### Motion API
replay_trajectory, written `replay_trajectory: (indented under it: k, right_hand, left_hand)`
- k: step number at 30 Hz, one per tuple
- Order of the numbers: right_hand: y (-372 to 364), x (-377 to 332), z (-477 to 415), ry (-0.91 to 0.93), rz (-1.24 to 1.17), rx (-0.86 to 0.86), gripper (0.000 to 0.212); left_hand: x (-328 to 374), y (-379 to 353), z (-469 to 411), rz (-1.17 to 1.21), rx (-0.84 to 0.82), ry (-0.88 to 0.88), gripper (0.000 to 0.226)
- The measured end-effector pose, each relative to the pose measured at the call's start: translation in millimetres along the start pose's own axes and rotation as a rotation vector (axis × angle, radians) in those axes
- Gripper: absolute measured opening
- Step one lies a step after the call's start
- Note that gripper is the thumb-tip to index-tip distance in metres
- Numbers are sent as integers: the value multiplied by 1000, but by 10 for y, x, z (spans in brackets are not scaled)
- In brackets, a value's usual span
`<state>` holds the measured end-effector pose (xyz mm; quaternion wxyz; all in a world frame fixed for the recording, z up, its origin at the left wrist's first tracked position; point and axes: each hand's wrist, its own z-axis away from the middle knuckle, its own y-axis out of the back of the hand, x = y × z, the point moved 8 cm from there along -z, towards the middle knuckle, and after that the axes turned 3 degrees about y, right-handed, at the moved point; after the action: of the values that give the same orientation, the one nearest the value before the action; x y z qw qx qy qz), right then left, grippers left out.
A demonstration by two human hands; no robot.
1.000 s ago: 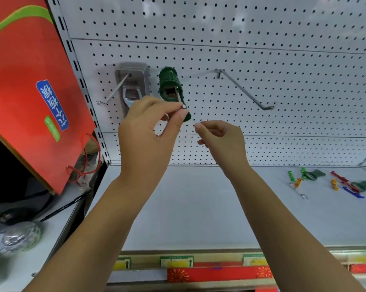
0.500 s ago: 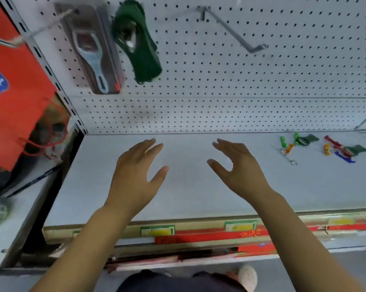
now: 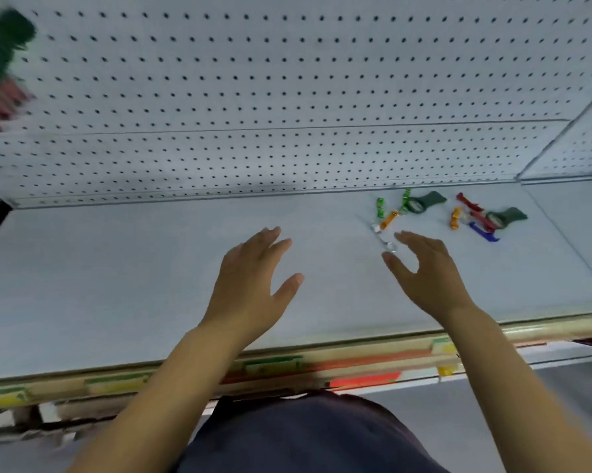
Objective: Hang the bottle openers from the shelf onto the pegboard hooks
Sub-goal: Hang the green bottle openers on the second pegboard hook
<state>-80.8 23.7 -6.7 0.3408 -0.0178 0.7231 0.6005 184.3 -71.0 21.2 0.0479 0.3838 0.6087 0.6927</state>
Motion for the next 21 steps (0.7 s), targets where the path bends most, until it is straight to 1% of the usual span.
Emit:
replay_trajectory:
  k: [5, 9, 13, 17, 21]
  right_hand:
    - [349, 803, -301, -69, -34, -4, 47]
    - [473, 1192, -652, -35, -12, -55, 43]
    - [479, 1407, -1040, 10, 34, -149, 45]
    - [420, 1499, -1389, 47, 58, -235, 46]
    - [344, 1613, -1651, 13, 39, -302, 49]
  left_hand:
    - [516, -618, -269, -6, -60, 30, 59]
    - [792, -1085, -520, 3, -113, 116, 58]
    - [959, -1424, -796, -19, -152, 192, 57]
    - [1015, -1636, -1030, -59, -147, 236, 60]
    - [932, -1876, -1087, -121, -155, 274, 67]
